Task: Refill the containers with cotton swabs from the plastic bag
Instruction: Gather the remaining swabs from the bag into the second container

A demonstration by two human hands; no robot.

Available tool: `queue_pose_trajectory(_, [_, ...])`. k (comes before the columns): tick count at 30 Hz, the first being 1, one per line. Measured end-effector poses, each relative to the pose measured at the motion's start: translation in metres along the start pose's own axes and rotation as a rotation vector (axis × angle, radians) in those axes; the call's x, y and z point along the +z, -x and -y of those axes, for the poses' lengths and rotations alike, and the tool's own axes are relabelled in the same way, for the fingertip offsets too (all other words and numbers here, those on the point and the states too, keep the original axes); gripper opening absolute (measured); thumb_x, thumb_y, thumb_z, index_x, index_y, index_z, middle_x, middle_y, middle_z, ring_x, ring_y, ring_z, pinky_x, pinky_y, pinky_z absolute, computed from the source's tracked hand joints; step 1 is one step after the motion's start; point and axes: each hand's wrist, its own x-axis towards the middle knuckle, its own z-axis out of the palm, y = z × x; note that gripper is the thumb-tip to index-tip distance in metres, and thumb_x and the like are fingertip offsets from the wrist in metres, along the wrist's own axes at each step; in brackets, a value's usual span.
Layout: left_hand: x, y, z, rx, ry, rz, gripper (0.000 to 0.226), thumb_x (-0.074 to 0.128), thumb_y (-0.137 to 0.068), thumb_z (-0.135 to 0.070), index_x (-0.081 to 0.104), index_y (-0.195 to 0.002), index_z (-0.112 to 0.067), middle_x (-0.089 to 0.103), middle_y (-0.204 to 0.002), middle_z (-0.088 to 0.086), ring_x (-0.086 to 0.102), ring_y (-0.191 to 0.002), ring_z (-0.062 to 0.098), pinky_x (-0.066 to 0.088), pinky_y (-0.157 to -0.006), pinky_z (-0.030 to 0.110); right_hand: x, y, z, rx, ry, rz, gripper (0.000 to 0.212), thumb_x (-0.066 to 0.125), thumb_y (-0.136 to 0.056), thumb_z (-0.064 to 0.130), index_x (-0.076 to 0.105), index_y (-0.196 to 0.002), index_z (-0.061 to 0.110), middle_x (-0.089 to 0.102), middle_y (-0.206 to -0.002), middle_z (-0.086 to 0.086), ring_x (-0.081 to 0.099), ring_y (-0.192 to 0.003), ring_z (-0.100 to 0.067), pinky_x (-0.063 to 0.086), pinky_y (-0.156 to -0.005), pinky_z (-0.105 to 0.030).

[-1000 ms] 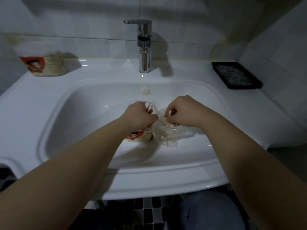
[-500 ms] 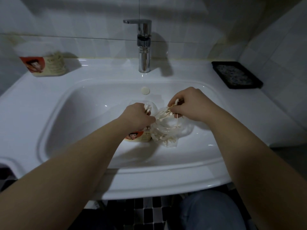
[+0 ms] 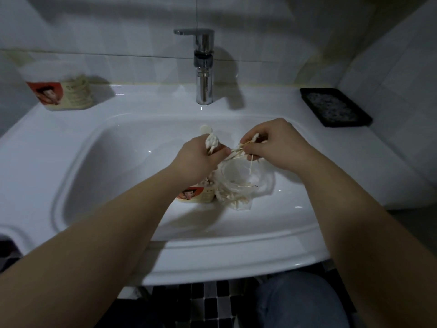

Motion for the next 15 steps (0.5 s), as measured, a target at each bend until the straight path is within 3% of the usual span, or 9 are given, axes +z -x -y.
queue_pose_trajectory(2, [0.001,0.001,-0.001,0.037,-0.004,0.035,0.018,0.076,-0.088,-0.039,0.069,-0.088,-0.022,0.071,-0.085,-0.006,0.068,-0.084,0.015,0.056,-0.082,0.040,0.001,0.000,0.000,-0.014,-0.043,0.008,0.015,0.078,-0.084,0.003,0.080,-0.091,0.017,0.076,-0.069,-0.002,0.075,-0.067,-0.013,0.063,-0.076,-0.032])
queue_pose_trajectory(5, [0.001,0.004,-0.005,0.034,0.024,0.053,0.025,0.081,-0.084,-0.025,0.059,-0.074,-0.027,0.071,-0.073,-0.009,0.069,-0.072,0.008,0.053,-0.070,0.028,0.002,0.000,0.000,-0.023,-0.077,0.034,0.015,0.078,-0.085,0.005,0.080,-0.094,0.017,0.077,-0.073,-0.004,0.076,-0.071,-0.015,0.063,-0.082,-0.035])
queue_pose_trajectory(10, [-0.005,0.005,-0.009,-0.071,0.204,0.151,0.028,0.082,-0.084,-0.008,0.055,-0.077,-0.013,0.077,-0.077,0.009,0.077,-0.077,0.024,0.064,-0.075,0.037,0.003,-0.002,-0.003,0.042,-0.129,0.081,0.018,0.078,-0.086,0.002,0.080,-0.096,0.016,0.077,-0.086,-0.009,0.078,-0.076,-0.020,0.063,-0.084,-0.035])
queue_pose_trajectory(13, [-0.008,0.005,-0.007,-0.098,0.204,0.193,0.025,0.082,-0.084,-0.007,0.057,-0.082,-0.010,0.077,-0.081,0.013,0.077,-0.074,0.022,0.064,-0.072,0.034,0.002,-0.003,-0.005,0.067,-0.114,0.095,0.017,0.077,-0.086,0.002,0.080,-0.096,0.015,0.078,-0.078,-0.007,0.078,-0.075,-0.020,0.063,-0.081,-0.032])
queue_pose_trajectory(15, [-0.010,0.004,-0.003,-0.107,0.156,0.225,0.026,0.082,-0.085,-0.010,0.055,-0.082,-0.011,0.078,-0.080,0.011,0.077,-0.076,0.025,0.064,-0.078,0.040,0.000,-0.002,-0.006,0.084,-0.111,0.088,0.016,0.076,-0.087,0.002,0.080,-0.096,0.014,0.077,-0.074,-0.006,0.078,-0.074,-0.019,0.063,-0.078,-0.030])
